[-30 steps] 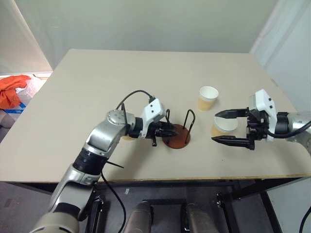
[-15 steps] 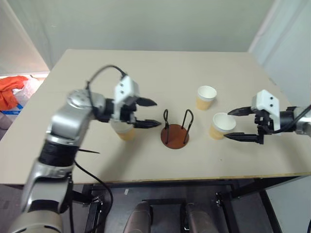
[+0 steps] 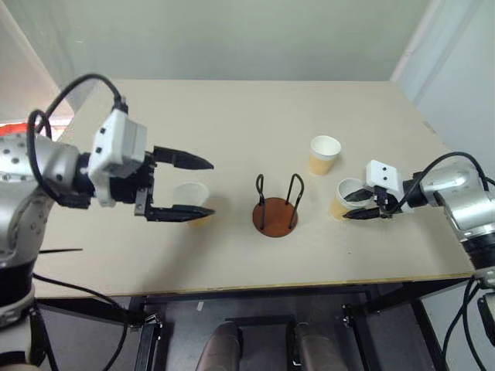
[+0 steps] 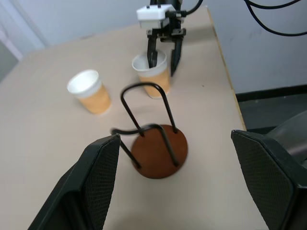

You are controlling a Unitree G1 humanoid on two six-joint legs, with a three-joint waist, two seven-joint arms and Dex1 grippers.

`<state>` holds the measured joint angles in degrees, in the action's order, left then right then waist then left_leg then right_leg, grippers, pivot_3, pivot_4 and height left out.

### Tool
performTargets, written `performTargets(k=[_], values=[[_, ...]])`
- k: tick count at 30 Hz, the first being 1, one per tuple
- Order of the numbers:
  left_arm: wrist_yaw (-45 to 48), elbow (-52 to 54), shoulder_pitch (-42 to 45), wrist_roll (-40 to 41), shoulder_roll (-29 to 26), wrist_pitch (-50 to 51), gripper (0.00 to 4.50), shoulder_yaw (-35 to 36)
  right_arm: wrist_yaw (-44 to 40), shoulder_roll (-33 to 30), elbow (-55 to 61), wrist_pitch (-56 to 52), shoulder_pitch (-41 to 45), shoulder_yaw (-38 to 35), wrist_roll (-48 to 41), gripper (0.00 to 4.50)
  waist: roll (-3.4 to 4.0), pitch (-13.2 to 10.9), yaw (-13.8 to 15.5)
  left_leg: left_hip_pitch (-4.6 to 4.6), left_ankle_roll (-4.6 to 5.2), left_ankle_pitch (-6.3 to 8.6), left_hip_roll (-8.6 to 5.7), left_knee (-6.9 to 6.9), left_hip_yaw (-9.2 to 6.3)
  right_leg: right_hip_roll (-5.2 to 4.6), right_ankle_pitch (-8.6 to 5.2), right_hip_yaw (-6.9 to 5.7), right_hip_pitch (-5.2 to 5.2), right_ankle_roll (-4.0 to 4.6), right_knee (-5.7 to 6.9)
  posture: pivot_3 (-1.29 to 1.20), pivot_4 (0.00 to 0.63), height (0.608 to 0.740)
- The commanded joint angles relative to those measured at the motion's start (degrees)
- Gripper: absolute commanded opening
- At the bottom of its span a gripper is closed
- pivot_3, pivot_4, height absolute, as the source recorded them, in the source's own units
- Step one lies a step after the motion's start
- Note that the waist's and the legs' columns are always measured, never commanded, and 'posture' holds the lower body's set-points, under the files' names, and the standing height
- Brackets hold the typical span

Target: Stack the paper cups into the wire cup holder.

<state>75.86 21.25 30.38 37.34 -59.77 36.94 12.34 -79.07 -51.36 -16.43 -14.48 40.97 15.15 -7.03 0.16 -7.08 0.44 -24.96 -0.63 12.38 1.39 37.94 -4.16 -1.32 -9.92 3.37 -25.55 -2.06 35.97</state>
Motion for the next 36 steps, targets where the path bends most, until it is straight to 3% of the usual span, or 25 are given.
performTargets(k=[1, 3, 7, 12, 16, 21, 32, 36], values=[[-1.72, 2.39, -0.33, 1.85, -1.6, 0.53, 4.06, 2.89, -2.24, -0.48, -0.97, 2.07, 2.42, -0.99, 0.67, 0.68, 0.0, 0.0, -0.05, 0.0, -0.02, 0.01, 0.02, 0.0, 0.02, 0.0, 0.02, 0.0, -0.02, 0.08, 0.0, 0.0, 0.15, 0.74], [-2.6, 2.26, -0.55, 1.93, -1.84, 0.34, 4.06, 3.03, -3.95, -0.43, -1.32, 2.34, 3.27, -1.15, 0.32, 0.03, 0.0, 0.0, -0.06, 0.01, -0.05, 0.03, 0.06, -0.01, 0.02, 0.01, 0.01, -0.04, -0.03, 0.19, 0.0, 0.0, 0.15, 0.74], [-3.99, 3.22, -1.17, 3.49, -2.3, 0.97, 4.06, 4.5, -6.94, -0.97, -1.31, 4.56, 5.67, -2.21, -0.16, 0.03, 0.0, 0.0, -0.23, 0.01, -0.16, 0.09, 0.22, -0.03, 0.1, 0.04, 0.0, -0.05, -0.12, 0.28, 0.02, 0.0, 0.15, 0.74], [-5.0, 3.59, -4.85, 4.11, -4.94, 1.49, 4.06, 9.48, -13.11, 2.39, -1.55, 4.1, 21.5, -4.04, -7.56, 0.03, 0.3, -0.09, -1.37, -0.04, -0.25, 0.11, 0.32, -0.19, 0.32, 0.1, 0.01, 0.03, -0.43, 0.47, 0.14, 0.0, 0.15, 0.74], [-5.88, 3.68, -7.96, 4.22, -5.89, 1.52, 4.06, 11.8, -13.43, 5.3, 3.98, 5.6, 28.93, 3.75, -18.51, 0.03, 0.13, 0.02, -1.61, 0.32, -0.38, 0.03, 0.42, -0.9, 0.31, 0.2, -0.4, -0.08, -0.45, 1.23, 0.23, 0.0, 0.15, 0.74], [-5.91, 4.96, -10.86, 4.74, -6.53, 1.61, 4.06, 13.95, -13.43, 6.75, 3.38, 11.97, 30.58, 14.91, -19.81, 0.03, 0.09, 0.01, -1.55, 0.56, -0.67, 0.22, 0.49, -0.95, 0.28, 0.26, -0.94, -0.1, -0.47, 1.8, 0.87, 0.0, 0.15, 0.74], [-7.53, 7.81, -15.97, 7.02, -7.35, 2.76, 4.06, 18.37, -13.43, 7.5, -1.51, 18.18, 31.97, 21.21, -20.94, 0.03, 0.08, 0.01, -1.48, 0.64, -0.77, 0.37, 0.49, -0.92, 0.25, 0.22, -1.05, -0.09, -0.48, 1.99, 0.99, 0.0, 0.15, 0.74], [-8.21, 7.99, -15.52, 7.53, -7.62, 2.67, 4.06, 17.87, -13.43, 9.22, -4.54, 19.37, 32.72, 21.37, -18.13, 0.92, 0.08, 0.01, -1.59, 0.71, -0.79, 0.36, 0.52, -0.92, 0.26, 0.22, -1.04, -0.08, -0.45, 2.0, 1.03, 0.0, 0.15, 0.74]])
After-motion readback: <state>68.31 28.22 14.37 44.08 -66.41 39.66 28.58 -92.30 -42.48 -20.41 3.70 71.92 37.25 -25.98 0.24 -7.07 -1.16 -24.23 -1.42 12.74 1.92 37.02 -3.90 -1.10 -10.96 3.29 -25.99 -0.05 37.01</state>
